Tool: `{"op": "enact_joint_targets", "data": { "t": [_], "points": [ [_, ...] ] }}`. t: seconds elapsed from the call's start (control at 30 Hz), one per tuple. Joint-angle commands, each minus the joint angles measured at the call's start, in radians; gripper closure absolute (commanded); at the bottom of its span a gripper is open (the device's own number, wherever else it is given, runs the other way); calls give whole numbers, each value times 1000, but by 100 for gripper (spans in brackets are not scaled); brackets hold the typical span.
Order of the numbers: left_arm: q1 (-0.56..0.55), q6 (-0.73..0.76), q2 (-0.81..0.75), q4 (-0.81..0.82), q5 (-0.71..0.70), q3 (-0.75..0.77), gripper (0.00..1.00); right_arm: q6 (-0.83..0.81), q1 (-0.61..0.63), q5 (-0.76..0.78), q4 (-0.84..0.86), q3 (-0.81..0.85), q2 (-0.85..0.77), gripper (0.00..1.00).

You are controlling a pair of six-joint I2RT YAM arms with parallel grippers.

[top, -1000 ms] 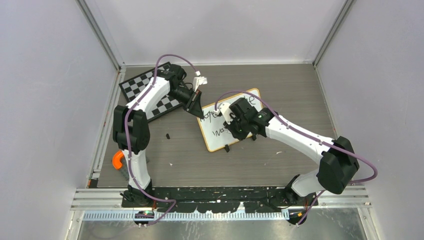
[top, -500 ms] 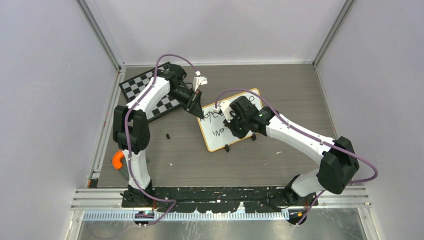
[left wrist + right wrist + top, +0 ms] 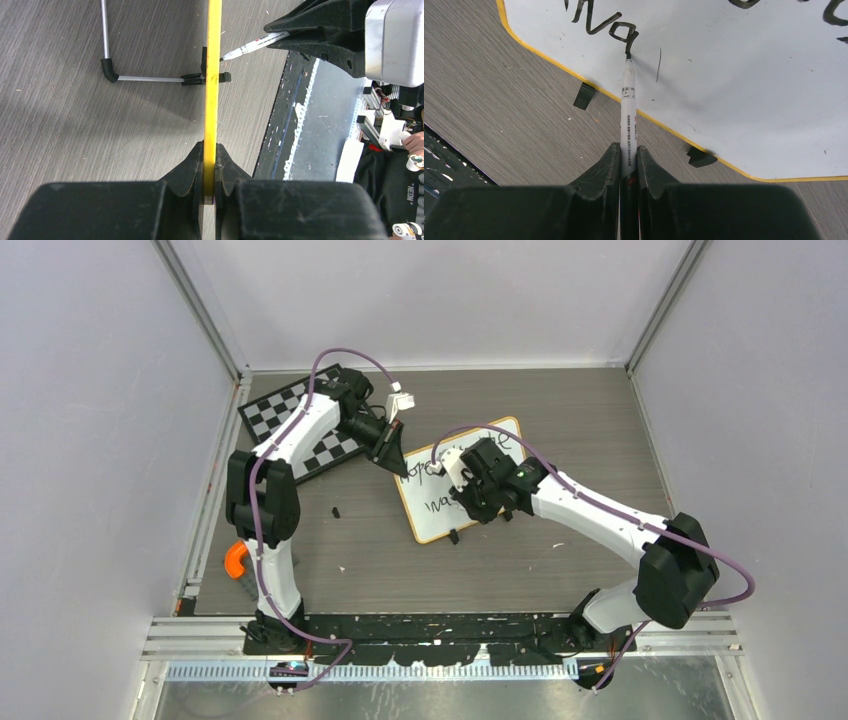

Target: Write a sentence on the whiteboard

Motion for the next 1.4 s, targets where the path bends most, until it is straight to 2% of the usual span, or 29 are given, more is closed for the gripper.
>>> {"op": "enact_joint_targets", "data": {
  "t": [0.0,0.37,0.7,1.37],
  "points": [
    [0,-22,13,-5,-18,26,100,-14,-6,28,20,19,-46,100],
    [0,-26,8,-7,-16,26,100,0,-5,19,20,92,-53,100],
    [0,-21,8,-7,-18,25,100,-9,-10,59,28,77,-5,100],
    [-1,-19,17,-11,-19,33,100,-10,-17,49,4,37,-25,100]
  ]
}}
